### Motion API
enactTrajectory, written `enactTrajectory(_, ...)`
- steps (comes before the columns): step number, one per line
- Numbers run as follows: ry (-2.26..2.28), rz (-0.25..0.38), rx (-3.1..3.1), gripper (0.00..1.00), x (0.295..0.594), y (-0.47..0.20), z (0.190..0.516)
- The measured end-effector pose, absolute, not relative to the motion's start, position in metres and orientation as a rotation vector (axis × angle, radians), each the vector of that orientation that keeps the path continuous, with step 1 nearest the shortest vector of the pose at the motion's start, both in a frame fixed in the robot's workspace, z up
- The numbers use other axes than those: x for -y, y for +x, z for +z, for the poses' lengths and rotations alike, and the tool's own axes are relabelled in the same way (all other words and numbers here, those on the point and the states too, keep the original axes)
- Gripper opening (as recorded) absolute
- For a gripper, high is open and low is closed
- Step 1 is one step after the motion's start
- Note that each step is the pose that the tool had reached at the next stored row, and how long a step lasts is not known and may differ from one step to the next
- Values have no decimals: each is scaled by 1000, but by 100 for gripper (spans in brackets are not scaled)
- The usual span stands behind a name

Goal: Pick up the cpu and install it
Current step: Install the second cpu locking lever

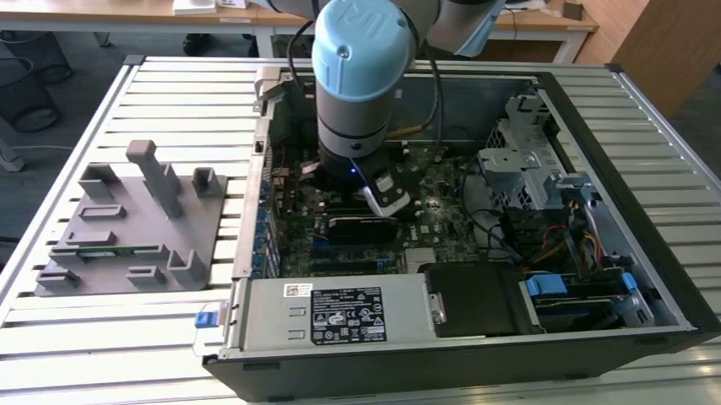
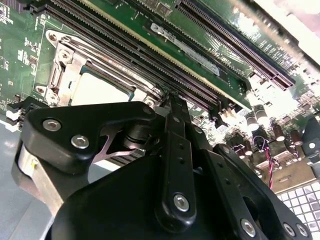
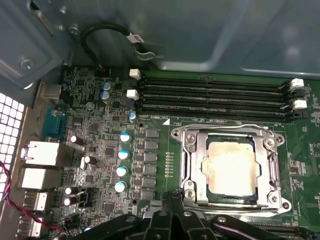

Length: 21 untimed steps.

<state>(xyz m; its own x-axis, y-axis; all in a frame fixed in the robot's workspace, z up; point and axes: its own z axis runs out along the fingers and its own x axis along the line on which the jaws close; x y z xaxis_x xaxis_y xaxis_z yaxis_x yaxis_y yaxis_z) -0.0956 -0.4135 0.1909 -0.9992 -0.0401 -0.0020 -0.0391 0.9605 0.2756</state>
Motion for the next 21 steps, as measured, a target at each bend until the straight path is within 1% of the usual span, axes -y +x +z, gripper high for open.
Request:
enactTrajectory(12,63,-436,3107,11,410,-97,191)
enactTrajectory(21,63,-437,3107,11,409,-97,207)
